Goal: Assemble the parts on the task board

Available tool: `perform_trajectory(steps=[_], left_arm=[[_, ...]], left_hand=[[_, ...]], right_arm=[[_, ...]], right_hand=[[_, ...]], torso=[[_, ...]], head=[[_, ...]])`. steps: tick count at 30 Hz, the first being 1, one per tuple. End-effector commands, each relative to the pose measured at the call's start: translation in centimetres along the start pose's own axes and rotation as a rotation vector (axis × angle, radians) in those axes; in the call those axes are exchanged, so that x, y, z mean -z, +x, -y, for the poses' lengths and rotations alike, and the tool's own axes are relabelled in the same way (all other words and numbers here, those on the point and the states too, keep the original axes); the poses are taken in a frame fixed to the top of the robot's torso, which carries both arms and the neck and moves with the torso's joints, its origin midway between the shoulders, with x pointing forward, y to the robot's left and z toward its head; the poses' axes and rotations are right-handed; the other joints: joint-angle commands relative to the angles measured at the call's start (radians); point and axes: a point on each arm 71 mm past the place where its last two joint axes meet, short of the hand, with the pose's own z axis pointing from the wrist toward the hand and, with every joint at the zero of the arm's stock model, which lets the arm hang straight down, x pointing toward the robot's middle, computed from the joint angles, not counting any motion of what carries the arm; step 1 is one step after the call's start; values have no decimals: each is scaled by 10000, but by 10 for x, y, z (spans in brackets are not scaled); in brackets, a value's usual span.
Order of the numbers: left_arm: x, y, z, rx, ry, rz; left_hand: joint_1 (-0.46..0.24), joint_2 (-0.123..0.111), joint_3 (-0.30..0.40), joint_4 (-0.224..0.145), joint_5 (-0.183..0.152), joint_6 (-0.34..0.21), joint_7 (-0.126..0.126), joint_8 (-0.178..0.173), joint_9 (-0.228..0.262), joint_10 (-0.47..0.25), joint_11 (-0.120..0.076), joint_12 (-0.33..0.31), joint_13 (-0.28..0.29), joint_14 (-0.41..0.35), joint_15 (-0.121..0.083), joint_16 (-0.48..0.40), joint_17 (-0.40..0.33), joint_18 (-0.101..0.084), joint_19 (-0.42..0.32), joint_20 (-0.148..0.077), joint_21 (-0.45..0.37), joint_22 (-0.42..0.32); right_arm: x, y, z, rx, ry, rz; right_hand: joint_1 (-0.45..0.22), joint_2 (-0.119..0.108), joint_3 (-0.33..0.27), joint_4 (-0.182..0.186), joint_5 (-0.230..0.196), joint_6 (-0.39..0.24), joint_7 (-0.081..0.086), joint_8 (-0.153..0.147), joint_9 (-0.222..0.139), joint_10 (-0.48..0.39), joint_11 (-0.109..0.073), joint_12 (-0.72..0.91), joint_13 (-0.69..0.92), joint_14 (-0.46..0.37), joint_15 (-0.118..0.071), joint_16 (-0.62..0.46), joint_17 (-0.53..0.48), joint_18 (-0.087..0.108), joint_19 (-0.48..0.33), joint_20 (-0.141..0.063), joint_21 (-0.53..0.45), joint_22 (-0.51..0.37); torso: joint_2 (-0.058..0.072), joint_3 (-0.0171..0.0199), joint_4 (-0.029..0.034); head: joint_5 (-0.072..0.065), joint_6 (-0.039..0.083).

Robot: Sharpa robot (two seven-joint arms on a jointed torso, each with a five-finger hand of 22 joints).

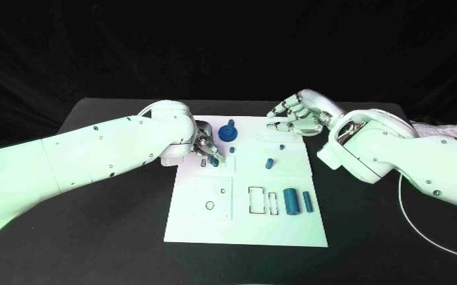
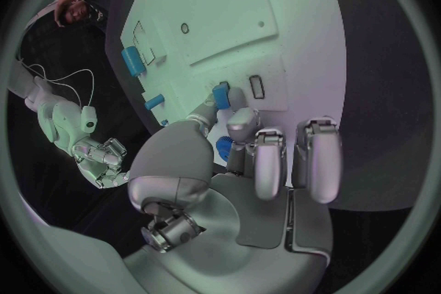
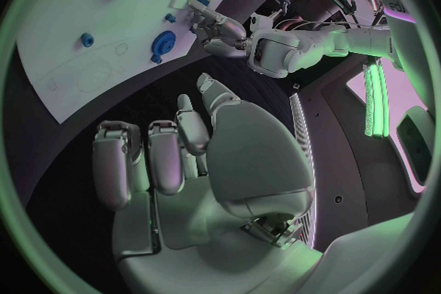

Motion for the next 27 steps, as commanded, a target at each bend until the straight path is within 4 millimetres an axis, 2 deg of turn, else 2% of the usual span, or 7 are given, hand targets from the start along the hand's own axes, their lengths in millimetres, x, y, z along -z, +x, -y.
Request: perform_trajectory(steps=[1,22,27], left_arm=[[-8,18,-4,-429,-338,-703],[-8,19,-3,-410,-337,-637],[-8,19,-2,-389,-315,-600]], left_hand=[[-91,6,-63,9,8,-47,-38,-23,14,-14,-40,-7,-21,1069,-72,30,2627,-58,438,-85,-48,1608],[-338,22,-476,351,9,-38,-51,66,114,18,-50,13,-20,1069,-81,30,2627,-77,487,-95,-3,1690],[-410,43,-578,450,9,-27,-58,90,137,46,-57,42,6,1069,-86,30,2627,-84,505,-99,15,1720]], right_arm=[[0,0,-1,240,-80,56],[0,0,-1,281,-99,57],[0,0,-1,274,-89,50]], right_hand=[[-75,39,-26,4,66,9,-20,43,0,-31,-6,-55,-8,526,-69,-52,-10,58,-83,-5,-49,377],[-70,44,-21,-1,71,8,-21,49,-1,-30,-7,-55,-8,517,-71,-80,-47,63,-100,-6,-61,353],[-70,44,-21,-1,71,8,-21,49,-1,-30,-7,-55,-8,517,-71,-80,-47,63,-100,-6,-61,353]], torso=[[-6,0,1],[10,-13,8],[7,-6,14]], head=[[-11,12],[-34,52],[-30,46]])
